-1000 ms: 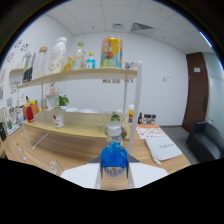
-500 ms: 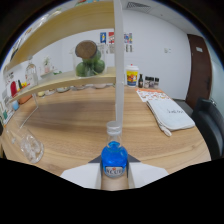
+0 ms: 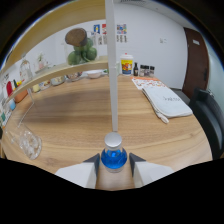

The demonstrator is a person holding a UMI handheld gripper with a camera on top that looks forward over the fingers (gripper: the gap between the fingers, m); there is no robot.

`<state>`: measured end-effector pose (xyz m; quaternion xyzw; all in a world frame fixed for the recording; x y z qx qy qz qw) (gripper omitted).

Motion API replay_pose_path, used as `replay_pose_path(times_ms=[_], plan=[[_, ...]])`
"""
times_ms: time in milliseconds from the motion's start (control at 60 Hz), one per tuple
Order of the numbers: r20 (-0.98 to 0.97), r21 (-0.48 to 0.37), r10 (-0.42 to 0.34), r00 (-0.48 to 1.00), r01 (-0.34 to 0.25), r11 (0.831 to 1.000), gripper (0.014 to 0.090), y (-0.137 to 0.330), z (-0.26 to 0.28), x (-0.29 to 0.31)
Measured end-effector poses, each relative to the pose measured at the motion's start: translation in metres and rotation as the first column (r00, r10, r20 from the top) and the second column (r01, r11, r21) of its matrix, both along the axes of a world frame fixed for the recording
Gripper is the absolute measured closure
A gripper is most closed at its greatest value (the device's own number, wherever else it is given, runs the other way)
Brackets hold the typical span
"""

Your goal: Make me a cup of Mount Fuji.

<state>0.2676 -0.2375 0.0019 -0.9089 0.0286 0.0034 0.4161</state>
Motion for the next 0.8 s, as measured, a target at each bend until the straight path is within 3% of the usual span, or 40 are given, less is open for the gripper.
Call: replay_pose_path(times_ms=[50, 117, 133, 267, 417, 667, 800], plan=[[-0.004, -0.002, -0.020, 1.000, 0.020, 1.000, 0.0429, -0.005, 0.005, 0.000], [0.002, 0.014, -0.047, 0.999, 0.047, 0.999, 0.0200, -0.013, 0.021, -0.001], [0.010, 0.021, -0.057, 0.998, 0.057, 0.998, 0.0179, -0.015, 0.026, 0.000], [0.034, 0.078, -0.114, 0.993, 0.111, 0.991, 0.0192, -0.033, 0.075, -0.015], [-0.020, 0.128, -0.121, 0.992, 0.123, 0.984, 0.0196, -0.048, 0.122, -0.074], [-0.040, 0.076, -0.122, 0.992, 0.125, 0.989, 0.0196, -0.041, 0.149, -0.177], [-0.017, 0.076, -0.110, 0.994, 0.110, 0.991, 0.0193, -0.027, 0.195, -0.218]])
